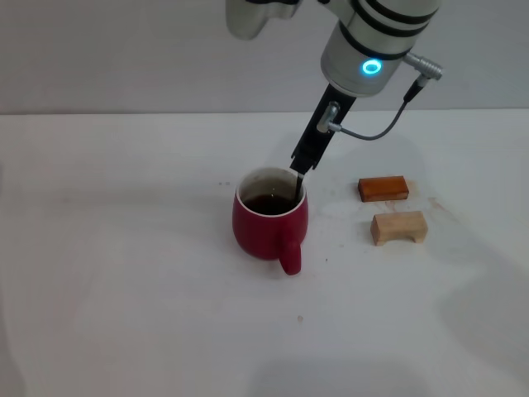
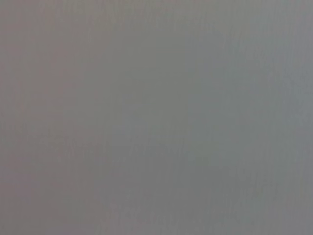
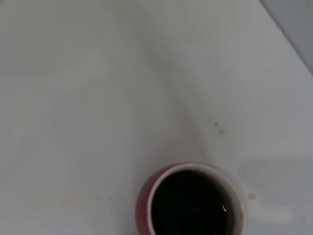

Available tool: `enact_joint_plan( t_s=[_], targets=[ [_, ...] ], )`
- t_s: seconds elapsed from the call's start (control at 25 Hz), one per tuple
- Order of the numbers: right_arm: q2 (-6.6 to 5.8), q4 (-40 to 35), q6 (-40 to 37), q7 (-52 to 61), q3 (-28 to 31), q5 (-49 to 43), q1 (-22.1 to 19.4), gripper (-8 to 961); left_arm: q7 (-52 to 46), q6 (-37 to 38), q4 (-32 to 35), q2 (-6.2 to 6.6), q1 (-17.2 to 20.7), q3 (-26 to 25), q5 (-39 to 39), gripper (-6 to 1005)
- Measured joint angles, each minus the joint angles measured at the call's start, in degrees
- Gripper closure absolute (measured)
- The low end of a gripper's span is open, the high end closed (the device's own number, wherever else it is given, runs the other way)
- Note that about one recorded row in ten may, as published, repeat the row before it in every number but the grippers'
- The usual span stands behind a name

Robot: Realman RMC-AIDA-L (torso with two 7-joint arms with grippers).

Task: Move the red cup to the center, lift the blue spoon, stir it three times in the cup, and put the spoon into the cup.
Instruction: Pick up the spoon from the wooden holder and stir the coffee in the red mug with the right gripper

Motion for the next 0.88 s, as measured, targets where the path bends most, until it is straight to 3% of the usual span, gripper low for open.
enact_joint_plan(
  t_s=[0.48, 0.88],
  targets=[
    [0.93, -0.5, 1.2, -1.9, -0.6, 4.3, 0.5, 828, -0.1, 0.0, -0.1, 0.0, -0.1, 0.0, 0.0, 135],
    [0.88, -2.4, -7.4, -1.3, -0.7, 4.1, 0.2, 825, -0.1, 0.0, -0.7, -0.01, -0.1, 0.0, 0.0, 136]
  ],
)
